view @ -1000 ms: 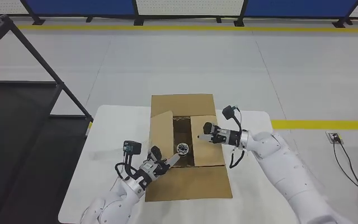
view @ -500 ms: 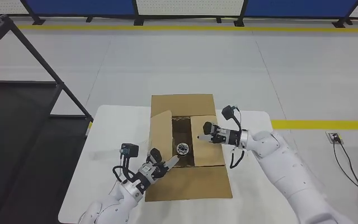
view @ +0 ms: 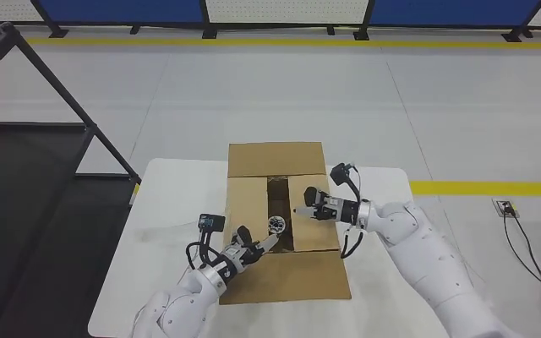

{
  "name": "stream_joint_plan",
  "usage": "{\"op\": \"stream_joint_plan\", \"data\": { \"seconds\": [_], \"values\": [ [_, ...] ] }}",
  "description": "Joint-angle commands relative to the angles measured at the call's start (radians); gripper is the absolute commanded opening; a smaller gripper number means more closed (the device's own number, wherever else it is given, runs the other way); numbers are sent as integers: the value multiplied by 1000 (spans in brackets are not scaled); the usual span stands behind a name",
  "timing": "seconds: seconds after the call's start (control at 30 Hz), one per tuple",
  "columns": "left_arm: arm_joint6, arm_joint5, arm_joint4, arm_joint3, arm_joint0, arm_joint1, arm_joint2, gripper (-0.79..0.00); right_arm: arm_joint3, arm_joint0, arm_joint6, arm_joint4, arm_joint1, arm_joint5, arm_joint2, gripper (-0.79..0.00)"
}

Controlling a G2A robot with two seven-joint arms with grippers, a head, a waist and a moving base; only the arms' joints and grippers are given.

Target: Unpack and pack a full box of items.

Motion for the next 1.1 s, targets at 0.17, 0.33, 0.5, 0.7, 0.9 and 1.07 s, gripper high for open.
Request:
{"op": "stream_joint_plan", "data": {
  "seconds": [0.17,0.33,0.5,0.7,0.9,1.07],
  "values": [
    [3,18,-1,44,-19,-2,19,0,-38,-22,-26,-67,8,41,5,0],
    [7,24,-2,41,-15,-1,19,0,-47,-19,-11,-62,7,72,2,0],
    [19,18,-9,1,3,2,5,0,-54,-23,-34,-38,10,54,17,0],
    [36,-12,-40,-91,51,11,-47,0,-64,-37,-81,-22,26,35,69,0],
    [23,-45,-73,-178,132,26,-145,0,-60,-52,-53,-27,58,102,142,0],
    [-53,-114,-123,-187,239,46,-275,0,-33,-65,27,13,75,118,172,0]
  ]
}}
